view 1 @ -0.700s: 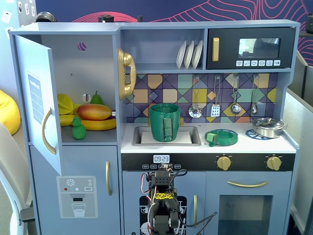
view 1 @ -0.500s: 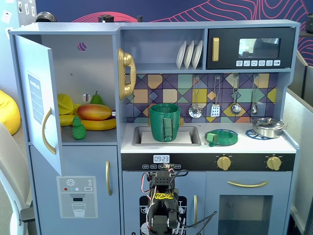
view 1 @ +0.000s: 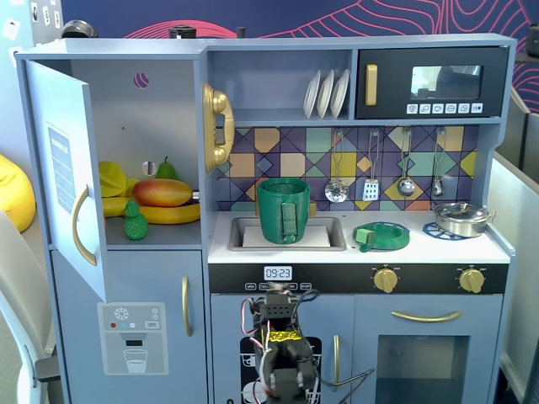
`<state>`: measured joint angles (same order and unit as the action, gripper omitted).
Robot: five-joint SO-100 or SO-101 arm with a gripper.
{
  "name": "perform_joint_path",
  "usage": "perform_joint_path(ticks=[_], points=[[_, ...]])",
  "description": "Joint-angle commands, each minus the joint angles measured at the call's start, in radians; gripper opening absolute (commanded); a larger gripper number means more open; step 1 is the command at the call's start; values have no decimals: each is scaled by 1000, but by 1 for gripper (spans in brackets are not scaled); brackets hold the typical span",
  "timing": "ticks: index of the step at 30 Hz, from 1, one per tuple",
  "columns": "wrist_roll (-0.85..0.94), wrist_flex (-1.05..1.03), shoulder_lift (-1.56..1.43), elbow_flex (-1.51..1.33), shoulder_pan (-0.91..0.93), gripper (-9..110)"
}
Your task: Pick up the green pineapple from the left cabinet and place it in the green recipient
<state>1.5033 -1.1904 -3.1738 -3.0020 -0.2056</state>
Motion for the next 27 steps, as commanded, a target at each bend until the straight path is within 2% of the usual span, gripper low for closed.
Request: perform_joint_path(ticks=[1, 3, 7, 9, 13, 14, 16, 17, 19, 20, 27], points=[[-31, 410, 15, 80, -258, 0], [-14, 601, 110, 149, -350, 6], [35, 683, 337, 413, -483, 18], [29, 750, 434, 515, -509, 30], [55, 876, 594, 664, -517, 43], [94, 879, 630, 699, -517, 45], [460, 715, 684, 778, -494, 53], [537, 744, 703, 781, -495, 54], [367, 799, 710, 804, -551, 55], [364, 761, 710, 825, -563, 55], [284, 851, 749, 857, -569, 58]])
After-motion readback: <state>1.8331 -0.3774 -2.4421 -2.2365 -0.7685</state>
